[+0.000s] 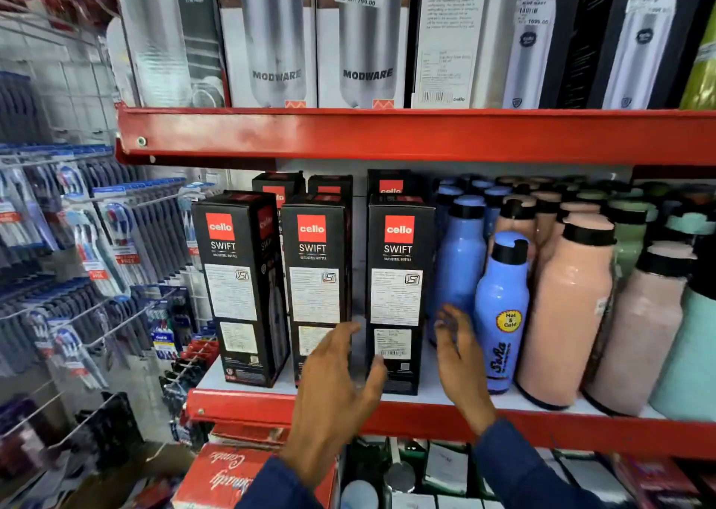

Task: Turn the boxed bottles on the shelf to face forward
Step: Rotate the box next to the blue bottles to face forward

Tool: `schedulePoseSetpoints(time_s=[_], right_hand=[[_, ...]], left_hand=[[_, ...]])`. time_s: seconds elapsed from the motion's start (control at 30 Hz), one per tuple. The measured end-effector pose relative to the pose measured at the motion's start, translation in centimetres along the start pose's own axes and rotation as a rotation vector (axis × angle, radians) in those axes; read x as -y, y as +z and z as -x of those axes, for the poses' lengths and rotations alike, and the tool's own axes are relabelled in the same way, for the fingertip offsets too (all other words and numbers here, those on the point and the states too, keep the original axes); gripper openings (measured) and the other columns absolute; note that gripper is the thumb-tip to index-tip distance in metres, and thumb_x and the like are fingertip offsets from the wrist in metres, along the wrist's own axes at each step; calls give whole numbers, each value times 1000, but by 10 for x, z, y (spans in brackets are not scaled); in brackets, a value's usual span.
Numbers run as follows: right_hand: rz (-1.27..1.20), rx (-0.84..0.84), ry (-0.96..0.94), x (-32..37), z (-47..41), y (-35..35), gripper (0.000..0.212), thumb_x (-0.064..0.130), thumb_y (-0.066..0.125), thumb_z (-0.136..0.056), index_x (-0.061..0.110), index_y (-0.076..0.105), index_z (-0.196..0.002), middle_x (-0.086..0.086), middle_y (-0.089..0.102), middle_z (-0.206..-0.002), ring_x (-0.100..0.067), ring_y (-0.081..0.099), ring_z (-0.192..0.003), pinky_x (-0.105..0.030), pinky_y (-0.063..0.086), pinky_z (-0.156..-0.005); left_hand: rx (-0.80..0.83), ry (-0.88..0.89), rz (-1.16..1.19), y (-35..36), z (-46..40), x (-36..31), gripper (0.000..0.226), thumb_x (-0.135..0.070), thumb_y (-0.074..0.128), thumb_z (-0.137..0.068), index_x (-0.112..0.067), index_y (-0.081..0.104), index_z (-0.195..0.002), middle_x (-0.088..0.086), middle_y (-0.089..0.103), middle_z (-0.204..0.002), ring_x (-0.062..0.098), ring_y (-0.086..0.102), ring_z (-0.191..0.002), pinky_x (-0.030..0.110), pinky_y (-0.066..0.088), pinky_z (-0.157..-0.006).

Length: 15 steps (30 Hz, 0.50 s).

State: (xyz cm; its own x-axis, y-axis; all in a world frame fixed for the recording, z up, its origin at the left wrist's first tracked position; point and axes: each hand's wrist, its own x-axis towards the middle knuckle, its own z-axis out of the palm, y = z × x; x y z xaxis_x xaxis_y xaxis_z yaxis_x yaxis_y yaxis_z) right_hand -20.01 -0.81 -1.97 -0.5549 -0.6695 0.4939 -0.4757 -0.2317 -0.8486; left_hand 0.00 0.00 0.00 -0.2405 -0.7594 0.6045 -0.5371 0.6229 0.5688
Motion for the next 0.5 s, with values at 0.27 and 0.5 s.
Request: schedulePoseSetpoints(time_s=[0.27,0.5], right_hand=[[-164,259,328,-9,-41,19,31,27,35,-102,24,53,-127,-7,50,-145,-24,46,-133,-48,32,-115],[-235,292,259,-4,-39,4,33,28,50,-96,24,58,-128,-2,62,-133,-19,57,-123,-47,41,-110]], left_hand=[[52,-86,95,32,-2,-7,64,-39,66,-84,-22,40,-139,-9,58,-97,11,58,-84,20,41,-72],[12,-70,140,48,-2,-8,72,-43,67,-84,-22,34,-144,-14,40,-131,-6,38,-111,1,26,-94]])
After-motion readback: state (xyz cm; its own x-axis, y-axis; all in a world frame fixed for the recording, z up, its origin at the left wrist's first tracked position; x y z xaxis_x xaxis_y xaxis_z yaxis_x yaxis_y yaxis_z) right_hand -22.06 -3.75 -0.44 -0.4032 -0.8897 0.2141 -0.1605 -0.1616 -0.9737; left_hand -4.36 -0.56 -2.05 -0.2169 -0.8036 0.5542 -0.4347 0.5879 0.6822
